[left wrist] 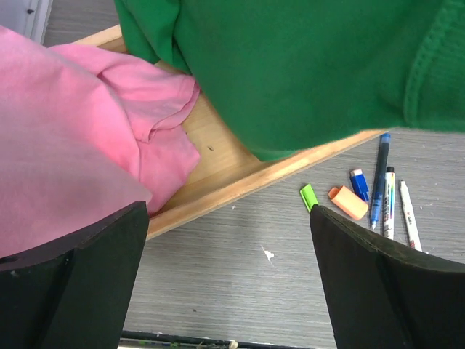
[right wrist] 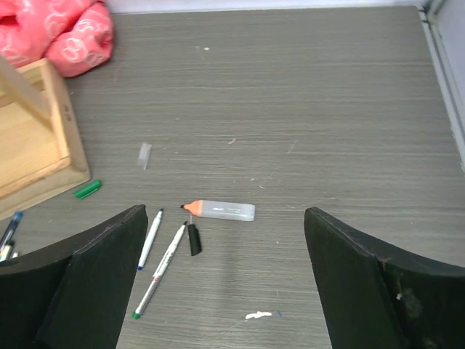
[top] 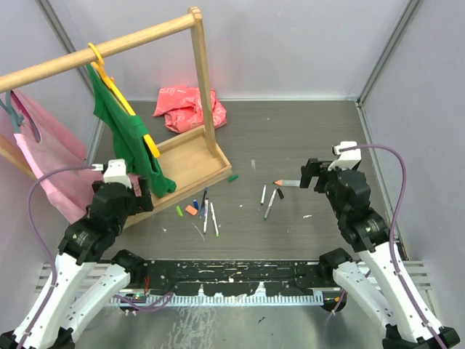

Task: Insert the pens into the pen caps
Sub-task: Pick up the pen from the center of the board.

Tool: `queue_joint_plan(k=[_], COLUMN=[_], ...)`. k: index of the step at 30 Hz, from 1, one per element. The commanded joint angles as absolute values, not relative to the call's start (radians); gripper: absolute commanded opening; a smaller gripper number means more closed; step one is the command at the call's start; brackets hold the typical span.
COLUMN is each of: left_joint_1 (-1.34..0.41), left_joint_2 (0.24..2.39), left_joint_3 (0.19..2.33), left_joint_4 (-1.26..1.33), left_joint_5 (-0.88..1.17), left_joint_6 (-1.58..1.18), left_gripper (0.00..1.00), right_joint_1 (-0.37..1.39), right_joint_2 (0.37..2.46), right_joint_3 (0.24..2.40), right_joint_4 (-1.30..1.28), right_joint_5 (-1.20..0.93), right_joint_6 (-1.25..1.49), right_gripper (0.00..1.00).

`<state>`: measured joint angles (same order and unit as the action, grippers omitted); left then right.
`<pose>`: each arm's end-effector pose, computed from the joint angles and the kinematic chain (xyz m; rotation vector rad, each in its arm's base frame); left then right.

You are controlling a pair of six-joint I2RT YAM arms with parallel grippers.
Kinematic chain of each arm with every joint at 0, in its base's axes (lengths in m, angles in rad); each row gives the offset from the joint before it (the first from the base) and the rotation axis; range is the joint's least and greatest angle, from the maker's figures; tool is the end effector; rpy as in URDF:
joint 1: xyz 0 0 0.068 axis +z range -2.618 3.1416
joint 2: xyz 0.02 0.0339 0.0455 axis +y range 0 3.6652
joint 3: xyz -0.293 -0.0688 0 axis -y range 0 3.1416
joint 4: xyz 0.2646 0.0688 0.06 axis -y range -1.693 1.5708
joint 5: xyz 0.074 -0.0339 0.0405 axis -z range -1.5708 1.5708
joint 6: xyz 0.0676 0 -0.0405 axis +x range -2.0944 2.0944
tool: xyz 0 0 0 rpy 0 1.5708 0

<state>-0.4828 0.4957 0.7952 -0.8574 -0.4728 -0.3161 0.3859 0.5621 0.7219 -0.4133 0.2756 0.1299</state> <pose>0.1128 -0.0244 0.3172 -0.1020 2.0591 0.0127 0.1536 0.0426 0.3361 -0.0383 1.8156 0.1143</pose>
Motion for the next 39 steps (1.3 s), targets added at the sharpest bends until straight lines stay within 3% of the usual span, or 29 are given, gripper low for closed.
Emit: queue_joint_plan(k=[1, 11, 22, 31, 39], left_joint_1=[-0.396, -0.257, -0.244, -0.576, -0.923], left_joint_2=[0.576, 0.714, 0.735, 0.709, 0.867], left_joint_3=[0.874, 0.953, 0.959, 0.859, 0.801], left_joint_4=[-0.833, -0.807, -0.786, -0.733, -0.593], left_joint_5=[-0.377, -0.254, -0.052, -0.225, -0.45], left_joint_6=[-0.289, -0.274, -0.355, -0.553, -0.668], left_gripper=[0.94, 0.97, 0.98, 0.99, 0.99], right_joint_1=[0.29, 0.135, 0.09, 0.085, 0.085], right_joint_2=[0.639, 0.784, 0.859, 0.876, 0.867], right_joint_3=[0.837, 0.974, 0.978, 0.923, 0.85], right_joint_4=[-0.453, -0.543, -0.587, -0.569, -0.536], right_joint_5=[0.254, 0.212, 0.019, -0.053, -0.11], right_joint_6=[0.191, 0.287, 0.312, 0.326, 0.344], right_gripper=[0.95, 0.99, 0.99, 0.99, 0.99])
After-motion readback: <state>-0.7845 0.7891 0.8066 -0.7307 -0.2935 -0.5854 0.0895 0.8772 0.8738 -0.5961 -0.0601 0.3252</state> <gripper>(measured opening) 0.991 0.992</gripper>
